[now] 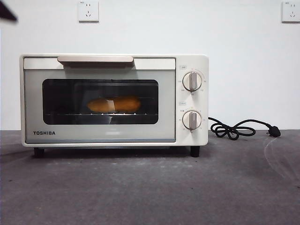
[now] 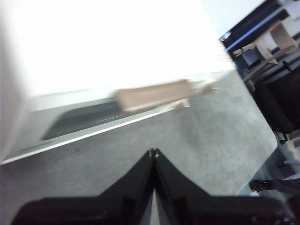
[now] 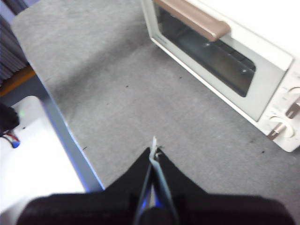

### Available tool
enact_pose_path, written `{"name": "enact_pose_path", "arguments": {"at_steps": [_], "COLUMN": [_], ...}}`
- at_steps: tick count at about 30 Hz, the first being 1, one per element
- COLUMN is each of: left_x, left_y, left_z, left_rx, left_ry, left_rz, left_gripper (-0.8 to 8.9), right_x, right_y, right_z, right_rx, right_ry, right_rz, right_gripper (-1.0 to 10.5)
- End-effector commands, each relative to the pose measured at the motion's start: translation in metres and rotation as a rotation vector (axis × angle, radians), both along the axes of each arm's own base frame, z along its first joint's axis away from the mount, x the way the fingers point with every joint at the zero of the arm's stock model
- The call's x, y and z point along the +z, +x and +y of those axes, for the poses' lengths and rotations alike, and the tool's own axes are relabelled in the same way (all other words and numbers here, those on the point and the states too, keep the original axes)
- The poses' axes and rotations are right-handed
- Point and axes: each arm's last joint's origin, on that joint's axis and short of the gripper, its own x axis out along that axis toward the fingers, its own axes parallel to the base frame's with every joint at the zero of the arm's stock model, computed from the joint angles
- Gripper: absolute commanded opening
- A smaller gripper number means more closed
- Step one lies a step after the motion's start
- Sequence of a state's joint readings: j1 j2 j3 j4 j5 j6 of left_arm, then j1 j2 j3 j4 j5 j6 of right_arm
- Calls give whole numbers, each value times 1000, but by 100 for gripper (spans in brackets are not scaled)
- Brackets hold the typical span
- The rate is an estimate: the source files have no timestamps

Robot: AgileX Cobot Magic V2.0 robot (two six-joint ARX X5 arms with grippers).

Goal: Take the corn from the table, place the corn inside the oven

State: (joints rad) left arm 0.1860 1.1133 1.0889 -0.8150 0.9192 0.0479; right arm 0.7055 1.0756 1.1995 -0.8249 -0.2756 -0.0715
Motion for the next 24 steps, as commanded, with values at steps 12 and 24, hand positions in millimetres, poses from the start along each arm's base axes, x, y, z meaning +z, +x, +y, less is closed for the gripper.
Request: {"name": "enact_pose_path", "arguments": {"at_steps": [12, 24], "left_x": [47, 37], "left_y": [-146, -151], "left_z": [-30, -29], "left_rx": [73, 121], "left_ry": [79, 88], "left_rz": [-263, -111], "left_gripper": [-7, -3], "right_x": [1, 1], "right_y": [2, 3], "right_z": [0, -1], "right_rx": [-20, -59], "right_ry": [-13, -36], "right_rz": [-31, -54], "right_gripper": [-12, -12]}}
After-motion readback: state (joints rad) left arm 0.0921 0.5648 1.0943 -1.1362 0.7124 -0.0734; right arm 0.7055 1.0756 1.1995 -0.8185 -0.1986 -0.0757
